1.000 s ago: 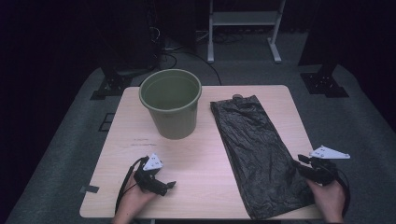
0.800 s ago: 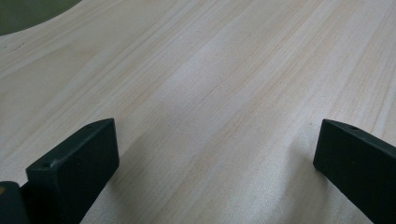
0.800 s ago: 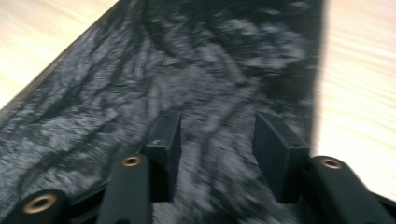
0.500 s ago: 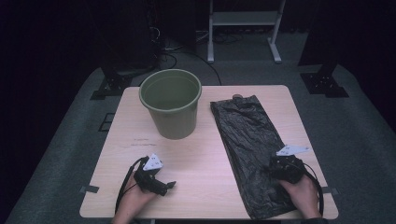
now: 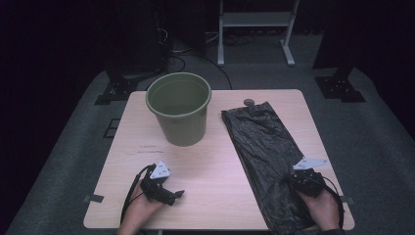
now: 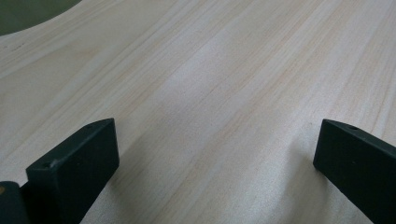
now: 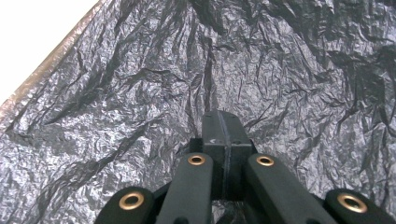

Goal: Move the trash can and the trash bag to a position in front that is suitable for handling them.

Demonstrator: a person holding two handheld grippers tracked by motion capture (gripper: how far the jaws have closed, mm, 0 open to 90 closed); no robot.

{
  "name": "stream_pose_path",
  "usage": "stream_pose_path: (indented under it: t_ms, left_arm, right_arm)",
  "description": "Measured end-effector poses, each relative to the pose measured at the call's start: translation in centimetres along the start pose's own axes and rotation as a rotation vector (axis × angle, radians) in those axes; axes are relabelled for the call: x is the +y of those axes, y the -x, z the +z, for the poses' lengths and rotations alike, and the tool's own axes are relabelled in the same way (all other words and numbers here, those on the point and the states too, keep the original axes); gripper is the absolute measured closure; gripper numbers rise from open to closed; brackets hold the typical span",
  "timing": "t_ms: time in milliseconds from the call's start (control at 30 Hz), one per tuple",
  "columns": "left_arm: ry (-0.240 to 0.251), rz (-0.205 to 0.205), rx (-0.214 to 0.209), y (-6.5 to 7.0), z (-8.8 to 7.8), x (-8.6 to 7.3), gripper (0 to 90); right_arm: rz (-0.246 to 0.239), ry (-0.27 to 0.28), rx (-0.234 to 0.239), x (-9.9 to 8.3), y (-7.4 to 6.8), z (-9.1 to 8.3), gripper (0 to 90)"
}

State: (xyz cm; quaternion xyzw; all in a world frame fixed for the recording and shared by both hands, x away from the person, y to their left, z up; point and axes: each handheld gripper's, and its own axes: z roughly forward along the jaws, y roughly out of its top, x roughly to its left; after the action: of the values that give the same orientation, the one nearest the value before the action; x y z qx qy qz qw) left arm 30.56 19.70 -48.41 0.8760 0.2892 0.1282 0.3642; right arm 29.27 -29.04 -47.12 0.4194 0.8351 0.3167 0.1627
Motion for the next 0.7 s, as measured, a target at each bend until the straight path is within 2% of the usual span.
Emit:
stream_pose_path:
  t_ms: [133, 300, 367, 467, 533, 600, 667, 700]
  left_arm:
    - [0.000, 0.000, 0.000, 0.0, 0.0, 0.0, 0.0]
    - [0.000, 0.000, 0.000, 0.0, 0.0, 0.0, 0.0]
    - [0.000, 0.000, 0.000, 0.0, 0.0, 0.0, 0.0]
    - [0.000, 0.000, 0.000, 0.0, 0.0, 0.0, 0.0]
    - [0.000, 0.000, 0.000, 0.0, 0.0, 0.0, 0.0]
    - [0.000, 0.000, 0.000, 0.0, 0.0, 0.0, 0.0]
    - [0.000, -0.001, 0.000, 0.0, 0.0, 0.0, 0.0]
    - [0.000, 0.000, 0.000, 0.0, 0.0, 0.0, 0.0]
  right_arm:
    - [0.010, -0.001, 0.012, -1.4, -0.5, -1.3, 90.0]
    - [-0.006, -0.003, 0.002, -2.8, -1.4, -2.5, 90.0]
    - [0.004, 0.024, 0.022, -2.9, -1.3, -2.9, 90.0]
    - [0.008, 0.092, 0.008, -2.0, -1.0, -3.7, 77.1]
    - [0.029, 0.127, 0.004, -0.9, -0.5, -3.6, 70.0]
    - [0.016, 0.142, 0.004, 0.2, -0.1, -3.0, 56.5]
    - [0.022, 0.139, 0.003, 0.9, 0.3, -2.1, 49.4]
    - [0.020, 0.142, -0.009, 1.4, 0.6, -1.4, 40.2]
